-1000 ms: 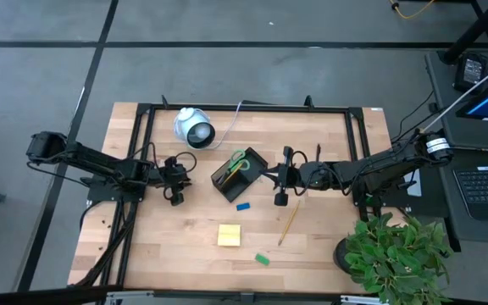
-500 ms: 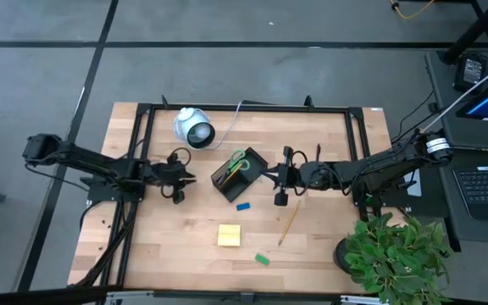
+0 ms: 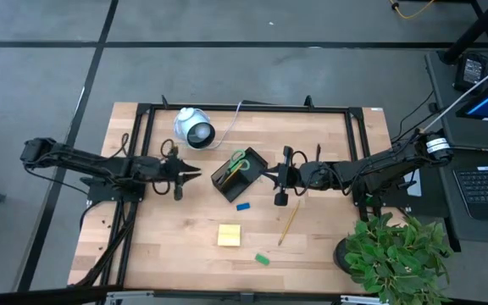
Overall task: Pick and place office supplies into organizer
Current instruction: Put the gold binder clip into the black desk organizer
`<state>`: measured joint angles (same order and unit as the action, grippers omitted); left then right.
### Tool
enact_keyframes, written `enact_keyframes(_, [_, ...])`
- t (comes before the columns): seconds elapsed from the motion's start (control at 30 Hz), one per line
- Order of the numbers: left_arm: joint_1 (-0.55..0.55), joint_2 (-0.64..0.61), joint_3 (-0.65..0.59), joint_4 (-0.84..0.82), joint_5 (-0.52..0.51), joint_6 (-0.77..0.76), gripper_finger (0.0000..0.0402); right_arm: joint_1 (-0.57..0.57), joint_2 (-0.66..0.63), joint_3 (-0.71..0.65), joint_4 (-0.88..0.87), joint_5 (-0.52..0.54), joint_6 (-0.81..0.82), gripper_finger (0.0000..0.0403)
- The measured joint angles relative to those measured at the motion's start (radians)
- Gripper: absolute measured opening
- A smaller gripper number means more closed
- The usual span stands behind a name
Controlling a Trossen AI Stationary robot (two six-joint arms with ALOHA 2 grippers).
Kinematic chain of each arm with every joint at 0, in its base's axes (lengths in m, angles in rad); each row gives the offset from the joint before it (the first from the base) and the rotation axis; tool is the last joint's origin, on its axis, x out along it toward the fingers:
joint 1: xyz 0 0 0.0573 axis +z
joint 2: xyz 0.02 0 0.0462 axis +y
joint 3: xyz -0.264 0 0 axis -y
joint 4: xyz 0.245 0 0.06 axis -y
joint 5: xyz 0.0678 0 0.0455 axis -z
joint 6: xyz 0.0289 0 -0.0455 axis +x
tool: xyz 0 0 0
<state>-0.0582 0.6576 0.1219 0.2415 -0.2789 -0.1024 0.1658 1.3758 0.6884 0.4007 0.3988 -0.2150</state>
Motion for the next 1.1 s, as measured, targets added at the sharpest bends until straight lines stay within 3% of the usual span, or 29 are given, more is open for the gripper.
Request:
enact_keyframes(0.3, [-0.034, -0.031, 0.015, 0.072, -0.002, 0.043, 0.0061, 0.000, 0.000, 0.000, 0.003, 0.000, -0.005, 0.0008])
enact_keyframes(0.6, [-0.141, 0.030, 0.170, -0.005, -0.085, 0.132, 0.0061, -0.005, 0.000, 0.000, 0.055, 0.003, -0.004, 0.0008])
enact_keyframes(0.8, [-0.225, 0.146, 0.264, -0.071, -0.184, 0.118, 0.0061, -0.005, -0.020, 0.000, 0.052, 0.002, -0.004, 0.0008])
enact_keyframes(1.1, [-0.348, 0.419, 0.456, -0.089, -0.328, 0.116, 0.0061, -0.005, -0.109, 0.002, 0.004, 0.000, 0.064, 0.0008])
